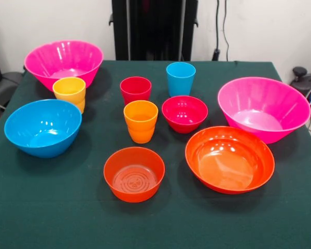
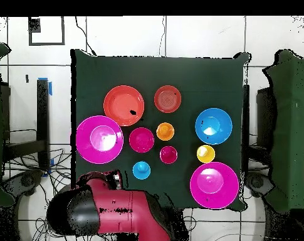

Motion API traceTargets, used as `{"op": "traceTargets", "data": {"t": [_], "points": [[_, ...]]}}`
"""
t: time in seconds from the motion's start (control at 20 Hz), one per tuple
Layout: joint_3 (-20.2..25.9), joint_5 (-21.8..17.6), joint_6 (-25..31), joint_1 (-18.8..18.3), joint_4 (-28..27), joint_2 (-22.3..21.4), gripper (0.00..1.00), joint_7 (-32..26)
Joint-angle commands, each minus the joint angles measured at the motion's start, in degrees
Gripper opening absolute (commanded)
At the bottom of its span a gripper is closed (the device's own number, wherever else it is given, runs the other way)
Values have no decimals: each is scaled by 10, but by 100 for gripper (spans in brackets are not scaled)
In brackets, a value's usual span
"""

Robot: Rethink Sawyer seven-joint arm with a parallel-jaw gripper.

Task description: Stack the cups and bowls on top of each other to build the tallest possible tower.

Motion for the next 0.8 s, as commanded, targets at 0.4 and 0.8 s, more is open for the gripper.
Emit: {"op": "traceTargets", "data": {"t": [0.4, 0.8], "points": [[29, -13, 12, -28, -81, 141, 100, 67], [4, -34, -98, -9, -114, 258, 100, 104]]}}
